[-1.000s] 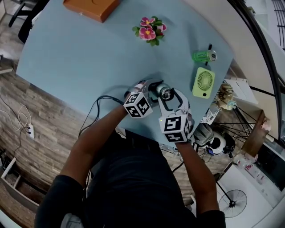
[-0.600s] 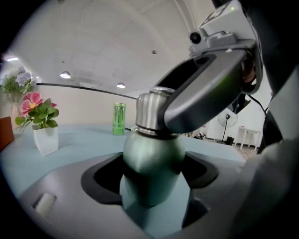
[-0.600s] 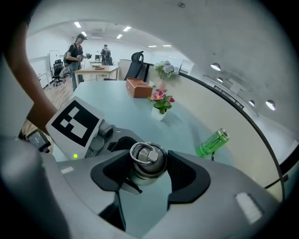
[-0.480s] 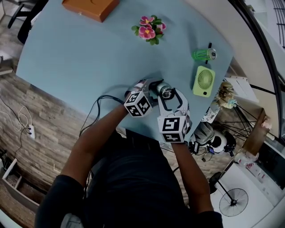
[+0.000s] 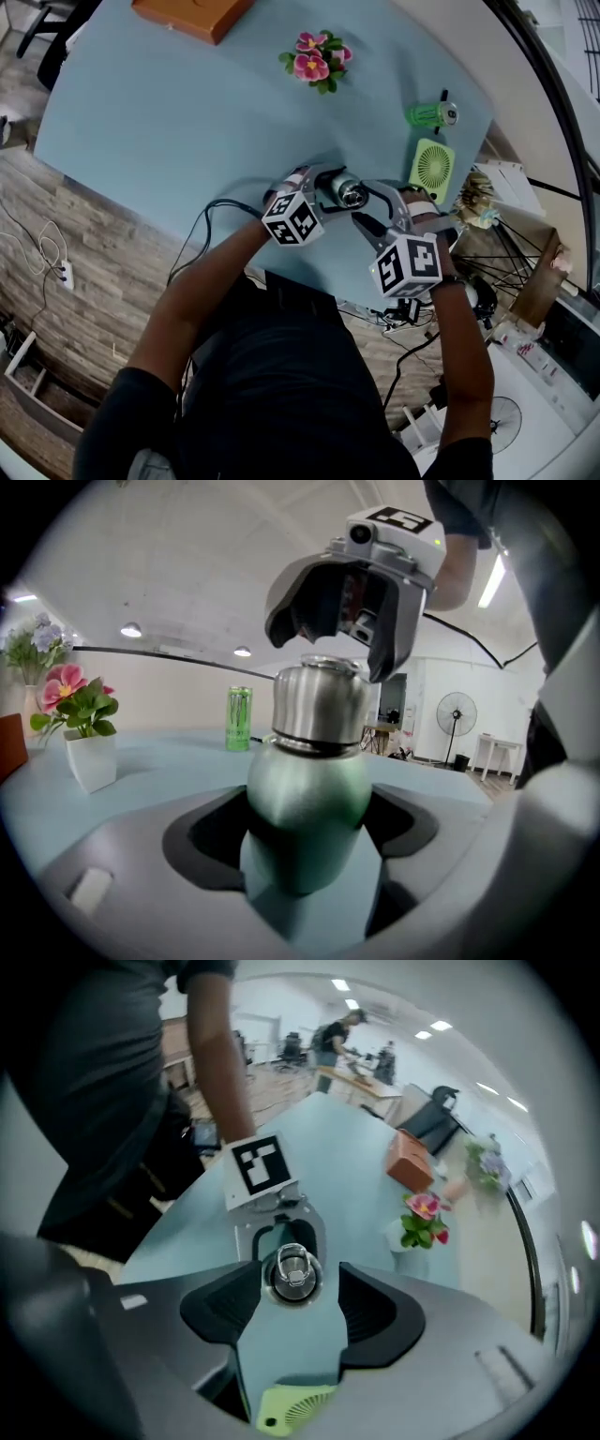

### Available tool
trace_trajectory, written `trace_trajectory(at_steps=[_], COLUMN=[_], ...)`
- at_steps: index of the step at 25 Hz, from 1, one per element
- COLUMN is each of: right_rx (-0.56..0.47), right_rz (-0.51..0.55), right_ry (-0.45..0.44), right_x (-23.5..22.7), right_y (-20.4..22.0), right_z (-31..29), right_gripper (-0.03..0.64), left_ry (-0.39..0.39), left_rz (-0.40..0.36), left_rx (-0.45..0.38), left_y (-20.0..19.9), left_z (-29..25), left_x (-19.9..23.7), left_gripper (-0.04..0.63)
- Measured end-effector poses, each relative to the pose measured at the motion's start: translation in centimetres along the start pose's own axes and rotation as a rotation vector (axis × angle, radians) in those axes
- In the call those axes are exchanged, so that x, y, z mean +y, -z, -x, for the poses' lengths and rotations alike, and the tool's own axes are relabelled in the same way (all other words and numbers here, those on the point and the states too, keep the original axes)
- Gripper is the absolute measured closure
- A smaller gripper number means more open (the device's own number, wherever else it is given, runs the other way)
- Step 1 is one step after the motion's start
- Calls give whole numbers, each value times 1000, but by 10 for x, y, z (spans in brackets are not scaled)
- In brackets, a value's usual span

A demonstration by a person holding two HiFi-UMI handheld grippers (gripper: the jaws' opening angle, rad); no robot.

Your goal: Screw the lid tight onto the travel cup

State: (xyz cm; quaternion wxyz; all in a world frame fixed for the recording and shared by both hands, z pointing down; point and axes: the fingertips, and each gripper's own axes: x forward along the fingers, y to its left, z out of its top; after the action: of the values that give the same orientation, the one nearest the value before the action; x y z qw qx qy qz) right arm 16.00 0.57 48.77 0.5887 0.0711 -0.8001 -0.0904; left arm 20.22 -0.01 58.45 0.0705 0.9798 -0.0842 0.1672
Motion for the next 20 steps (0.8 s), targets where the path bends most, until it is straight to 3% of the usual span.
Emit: trace_trajectory(at_steps=[3, 8, 15, 20], right_rx=[39, 14, -6, -35], right_rz=[168, 206, -25, -345], right_ry=[-59, -128, -204, -250], right_x=[3, 9, 6, 4], right_y=[4, 5, 8, 11], right_z=[-8, -19, -21, -24], right_gripper=[359, 390, 390, 390], left_ry=[-1, -1, -2, -2], left_rz=[0, -1, -2, -2], left_rx=[1, -1, 0, -1], left_y=[0, -1, -1, -1], left_z=[0, 0, 1, 1], left_x=[0, 0, -1, -1], left_gripper=[170, 170, 170, 170])
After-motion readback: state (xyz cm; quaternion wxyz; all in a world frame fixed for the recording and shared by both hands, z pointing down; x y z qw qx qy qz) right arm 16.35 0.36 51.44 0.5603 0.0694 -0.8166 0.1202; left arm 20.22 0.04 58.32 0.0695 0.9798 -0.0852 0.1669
